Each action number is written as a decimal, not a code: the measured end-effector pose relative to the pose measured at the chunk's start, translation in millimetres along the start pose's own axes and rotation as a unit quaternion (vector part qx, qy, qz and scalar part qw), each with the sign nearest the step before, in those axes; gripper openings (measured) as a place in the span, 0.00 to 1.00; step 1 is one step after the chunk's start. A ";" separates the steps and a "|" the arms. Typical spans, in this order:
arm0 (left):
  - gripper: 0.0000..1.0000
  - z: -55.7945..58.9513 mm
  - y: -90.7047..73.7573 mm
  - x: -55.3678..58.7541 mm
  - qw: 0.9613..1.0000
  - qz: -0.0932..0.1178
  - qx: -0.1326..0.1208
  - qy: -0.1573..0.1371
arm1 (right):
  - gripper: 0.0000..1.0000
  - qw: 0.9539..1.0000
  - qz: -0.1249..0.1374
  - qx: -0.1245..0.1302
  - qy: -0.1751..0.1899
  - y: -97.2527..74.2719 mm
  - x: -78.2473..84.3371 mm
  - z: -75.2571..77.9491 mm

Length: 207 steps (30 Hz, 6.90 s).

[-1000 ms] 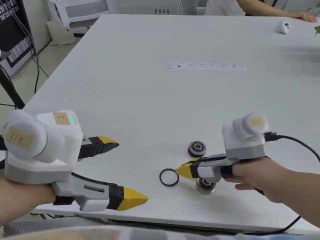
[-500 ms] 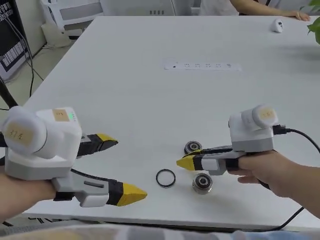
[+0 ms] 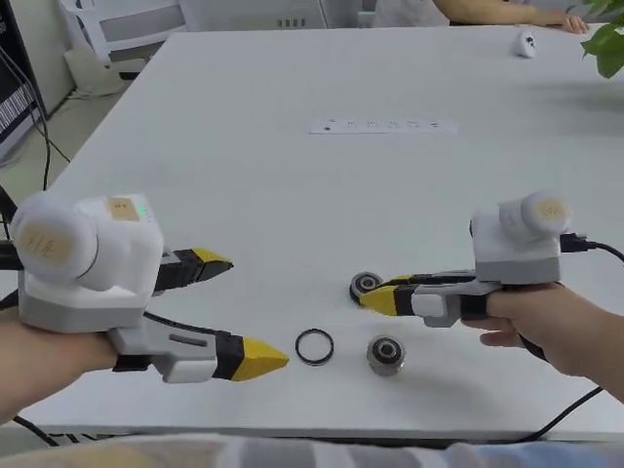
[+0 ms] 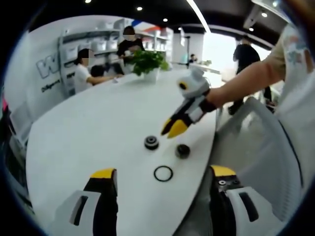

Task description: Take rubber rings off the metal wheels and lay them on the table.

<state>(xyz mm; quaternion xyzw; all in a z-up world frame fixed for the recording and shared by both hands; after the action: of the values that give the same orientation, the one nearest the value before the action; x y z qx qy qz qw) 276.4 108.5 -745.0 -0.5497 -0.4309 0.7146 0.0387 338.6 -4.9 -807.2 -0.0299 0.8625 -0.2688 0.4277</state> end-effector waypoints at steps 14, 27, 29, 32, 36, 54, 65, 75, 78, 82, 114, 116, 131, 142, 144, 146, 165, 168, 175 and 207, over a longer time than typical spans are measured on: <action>0.74 -15.2 14.1 -14.4 1.000 0.000 0.000 0.013 | 0.23 0.999 0.018 0.026 -0.012 -15.8 -9.9 9.0; 0.71 -26.6 32.5 -17.5 1.000 -0.010 0.002 0.022 | 0.24 0.998 0.015 0.052 -0.041 -18.9 -10.4 24.1; 0.70 -28.9 36.8 -16.5 1.000 -0.015 0.001 0.025 | 0.24 0.998 0.012 0.054 -0.044 -18.1 -9.0 25.4; 0.69 -31.0 42.8 -16.8 1.000 -0.017 0.004 0.024 | 0.24 0.997 0.007 0.057 -0.054 -16.8 -6.7 27.4; 0.69 -31.8 50.7 -16.7 0.999 -0.021 0.008 0.028 | 0.23 0.996 0.003 0.059 -0.060 -15.2 -4.2 30.2; 0.67 -32.2 79.6 -13.0 0.998 -0.037 0.027 0.040 | 0.26 0.993 -0.009 0.075 -0.090 -5.4 2.9 42.6; 0.66 -39.3 92.3 -9.3 0.998 -0.046 0.029 0.040 | 0.28 0.990 -0.023 0.076 -0.119 1.6 7.7 46.1; 0.64 -37.8 103.9 -12.0 0.998 -0.042 0.034 0.039 | 0.29 0.987 -0.034 0.076 -0.137 7.4 13.3 49.7; 0.62 -37.2 107.6 -13.2 0.998 -0.042 0.036 0.040 | 0.29 0.987 -0.035 0.075 -0.140 9.2 13.1 49.8; 0.61 -36.7 111.7 -15.7 0.998 -0.040 0.038 0.037 | 0.29 0.986 -0.035 0.078 -0.143 11.6 13.0 49.1; 0.44 -30.7 152.1 -22.5 0.997 -0.037 0.062 0.017 | 0.28 0.984 -0.031 0.083 -0.156 21.0 16.8 56.4; 0.43 -30.2 153.7 -22.5 0.997 -0.038 0.063 0.022 | 0.28 0.984 -0.030 0.083 -0.155 21.0 17.0 56.5; 0.29 -28.0 169.6 -24.4 0.996 -0.041 0.073 0.035 | 0.29 0.985 -0.029 0.079 -0.154 22.7 18.1 54.8; 0.21 -27.9 175.4 -27.6 0.995 -0.042 0.072 0.050 | 0.29 0.985 -0.026 0.075 -0.151 22.9 17.9 54.3; 0.19 -27.5 176.0 -28.1 0.995 -0.042 0.070 0.057 | 0.29 0.985 -0.026 0.075 -0.152 23.3 17.4 53.8; 0.18 -26.5 176.5 -27.1 0.994 -0.046 0.066 0.070 | 0.29 0.985 -0.025 0.075 -0.152 23.9 16.5 53.7; 0.14 -28.1 176.4 -28.8 0.995 -0.035 0.054 0.080 | 0.30 0.984 -0.013 0.085 -0.156 27.4 9.6 55.3; 0.14 -28.6 176.8 -28.6 0.995 -0.034 0.052 0.081 | 0.30 0.984 -0.012 0.088 -0.157 29.3 8.3 56.1; 0.14 -30.0 177.4 -28.1 0.996 -0.031 0.044 0.077 | 0.29 0.984 -0.013 0.090 -0.154 32.9 9.2 55.9; 0.13 -28.3 177.2 -28.6 0.996 -0.028 0.039 0.075 | 0.08 0.976 -0.024 0.110 -0.186 18.6 16.2 58.9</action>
<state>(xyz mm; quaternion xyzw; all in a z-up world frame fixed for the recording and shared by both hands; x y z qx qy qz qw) 385.0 -1.2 -840.9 -0.5878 -0.4135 0.6862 0.1124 376.0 -19.4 -856.8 -0.0527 0.7318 -0.3623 0.5749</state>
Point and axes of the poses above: the centre of the closed fingertips' face, and the gripper's own axes: y roughly forward along the fingers, z roughly to its right, x roughly out of its underside, the point moved 1 cm from there along -y, roughly backward along the fingers, and after that the axes turned 6 degrees about -z, right-handed, at the moved point
